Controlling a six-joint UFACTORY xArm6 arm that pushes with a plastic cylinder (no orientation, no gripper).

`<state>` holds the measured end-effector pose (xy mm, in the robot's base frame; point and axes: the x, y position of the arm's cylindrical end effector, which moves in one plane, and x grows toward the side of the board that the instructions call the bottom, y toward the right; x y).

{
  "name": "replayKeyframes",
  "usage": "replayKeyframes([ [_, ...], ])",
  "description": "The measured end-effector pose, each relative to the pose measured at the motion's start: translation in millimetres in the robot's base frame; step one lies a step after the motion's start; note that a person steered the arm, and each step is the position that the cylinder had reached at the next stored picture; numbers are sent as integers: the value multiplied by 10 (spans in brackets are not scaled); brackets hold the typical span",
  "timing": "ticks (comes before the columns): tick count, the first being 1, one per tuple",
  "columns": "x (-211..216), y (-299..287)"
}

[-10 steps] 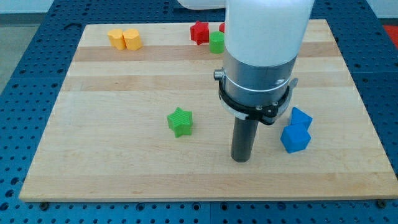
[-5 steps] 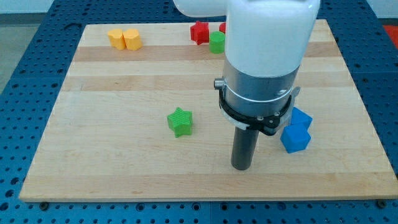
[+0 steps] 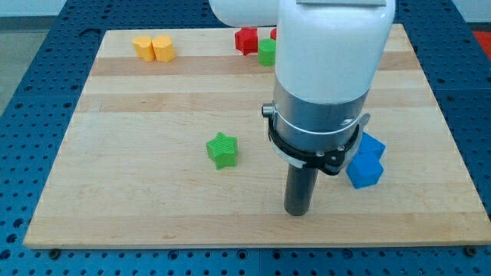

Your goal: Move your arm to the green star

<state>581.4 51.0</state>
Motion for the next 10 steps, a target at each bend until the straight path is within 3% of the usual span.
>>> replayKeyframes([
  [2, 59, -48],
  [6, 78, -717],
  [10, 78, -879],
])
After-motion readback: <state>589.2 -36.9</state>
